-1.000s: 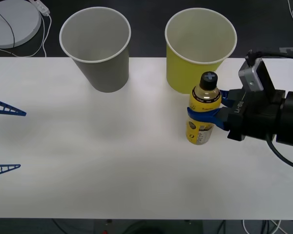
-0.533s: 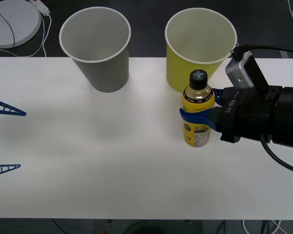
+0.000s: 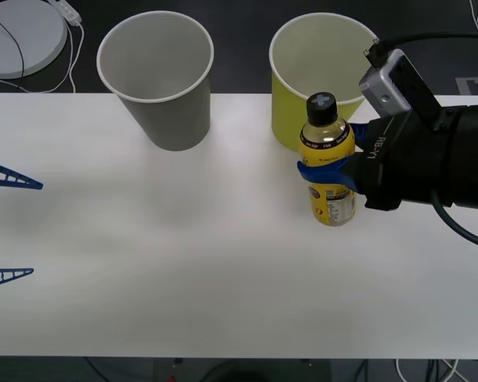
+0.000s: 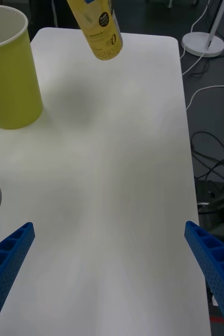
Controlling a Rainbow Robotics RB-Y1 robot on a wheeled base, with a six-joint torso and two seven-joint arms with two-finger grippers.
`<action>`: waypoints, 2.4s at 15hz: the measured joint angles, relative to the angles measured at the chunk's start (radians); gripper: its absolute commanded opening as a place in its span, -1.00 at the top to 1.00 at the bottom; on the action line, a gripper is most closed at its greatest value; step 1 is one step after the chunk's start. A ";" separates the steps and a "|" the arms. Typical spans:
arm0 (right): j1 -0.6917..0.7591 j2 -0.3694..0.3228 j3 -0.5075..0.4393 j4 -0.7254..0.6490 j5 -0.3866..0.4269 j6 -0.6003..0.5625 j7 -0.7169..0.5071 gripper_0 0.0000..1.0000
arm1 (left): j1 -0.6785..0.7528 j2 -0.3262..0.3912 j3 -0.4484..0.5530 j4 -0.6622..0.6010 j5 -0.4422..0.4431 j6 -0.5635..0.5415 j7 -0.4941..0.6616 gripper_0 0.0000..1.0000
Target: Put the can into the green bin and the plastic bottle into the gray bin
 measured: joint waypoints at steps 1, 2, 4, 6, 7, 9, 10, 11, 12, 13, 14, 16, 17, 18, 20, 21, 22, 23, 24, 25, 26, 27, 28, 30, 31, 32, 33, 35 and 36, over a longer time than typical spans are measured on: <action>-0.027 0.006 0.000 0.001 0.004 -0.030 -0.013 1.00 | 0.000 0.000 0.000 0.000 0.000 0.000 0.000 -1.00; -0.049 0.012 0.000 0.007 0.004 -0.056 -0.018 1.00 | 0.000 0.000 0.000 0.000 0.000 0.000 0.000 -1.00; -0.102 0.034 0.002 0.033 -0.001 -0.108 -0.020 1.00 | 0.000 0.000 0.000 0.000 0.000 0.000 0.000 -1.00; -0.158 0.055 0.006 0.063 -0.002 -0.161 -0.021 1.00 | 0.000 0.000 0.000 0.000 0.000 0.000 0.000 -1.00; -0.190 0.067 0.013 0.079 0.003 -0.189 -0.021 1.00 | 0.000 0.000 0.000 0.000 0.000 0.000 0.000 -1.00; -0.250 0.089 0.036 0.105 0.026 -0.242 -0.028 1.00 | 0.000 0.000 0.000 0.000 0.000 0.000 0.000 -1.00; -0.281 0.100 0.052 0.115 0.041 -0.266 -0.050 1.00 | 0.000 0.000 0.000 0.000 0.000 0.000 0.000 -1.00; -0.308 0.109 0.071 0.119 0.060 -0.291 -0.077 1.00 | 0.000 0.000 0.000 0.000 0.000 0.000 0.000 -1.00; -0.335 0.118 0.088 0.123 0.079 -0.305 -0.089 1.00 | 0.000 0.000 0.000 0.000 0.000 0.000 0.000 -1.00; -0.357 0.130 0.098 0.136 0.090 -0.309 -0.091 1.00 | 0.000 0.000 0.000 0.000 0.000 0.000 0.000 -1.00; -0.371 0.139 0.104 0.151 0.093 -0.309 -0.092 1.00 | 0.000 0.000 0.000 0.000 0.000 0.000 0.000 -1.00; -0.418 0.154 0.139 0.182 0.120 -0.309 -0.092 1.00 | 0.000 0.000 0.000 0.000 0.000 0.000 0.000 -1.00; -0.441 0.162 0.156 0.201 0.132 -0.309 -0.092 1.00 | 0.000 0.000 0.000 0.000 0.000 0.000 0.000 -1.00; -0.466 0.175 0.170 0.230 0.137 -0.309 -0.092 1.00 | 0.000 0.000 0.000 0.000 0.000 0.000 0.000 -1.00; -0.533 0.201 0.196 0.282 0.149 -0.309 -0.092 1.00 | 0.000 0.000 0.000 0.000 0.000 0.000 0.000 -1.00; -0.565 0.217 0.205 0.313 0.152 -0.309 -0.092 1.00 | 0.000 0.000 0.000 0.000 0.000 0.000 0.000 -1.00; -0.593 0.228 0.218 0.348 0.151 -0.309 -0.092 1.00 | 0.000 0.000 0.000 0.000 0.000 0.000 0.000 -1.00; -0.624 0.233 0.240 0.387 0.151 -0.309 -0.092 1.00 | 0.000 0.000 0.000 0.000 0.000 0.000 0.000 -1.00; -0.656 0.237 0.260 0.424 0.153 -0.309 -0.092 1.00 | 0.000 0.000 0.000 0.000 0.000 0.000 0.000 -1.00; -0.684 0.244 0.274 0.462 0.155 -0.309 -0.092 1.00 | 0.000 0.000 0.000 0.000 0.000 0.000 0.000 -1.00; -0.718 0.252 0.286 0.497 0.157 -0.309 -0.092 1.00 | 0.000 0.000 0.000 0.000 0.000 0.000 0.000 -1.00; -0.749 0.258 0.297 0.525 0.157 -0.309 -0.092 1.00 | 0.000 0.000 0.000 0.000 0.000 0.000 0.000 -1.00; -0.781 0.263 0.305 0.564 0.150 -0.309 -0.092 1.00 | 0.000 0.000 0.000 0.000 0.000 0.000 0.000 -1.00; -0.845 0.267 0.326 0.641 0.127 -0.309 -0.092 1.00 | 0.000 0.000 0.000 0.000 0.000 0.000 0.000 -1.00; -0.888 0.267 0.348 0.679 0.121 -0.309 -0.092 1.00 | 0.000 0.000 0.000 0.000 0.000 0.000 0.000 -1.00; -0.933 0.268 0.375 0.725 0.113 -0.309 -0.092 1.00 | 0.000 0.000 0.000 0.000 0.000 0.000 0.000 -1.00; -0.967 0.270 0.395 0.769 0.105 -0.309 -0.092 1.00 | 0.000 0.000 0.000 0.000 0.000 0.000 0.000 -1.00; -1.025 0.297 0.409 0.860 0.101 -0.309 -0.092 1.00 | 0.000 0.000 0.000 0.000 0.000 0.000 0.000 -1.00; -1.047 0.312 0.410 0.897 0.106 -0.309 -0.092 1.00 | 0.000 0.000 0.000 0.000 0.000 0.000 0.000 -1.00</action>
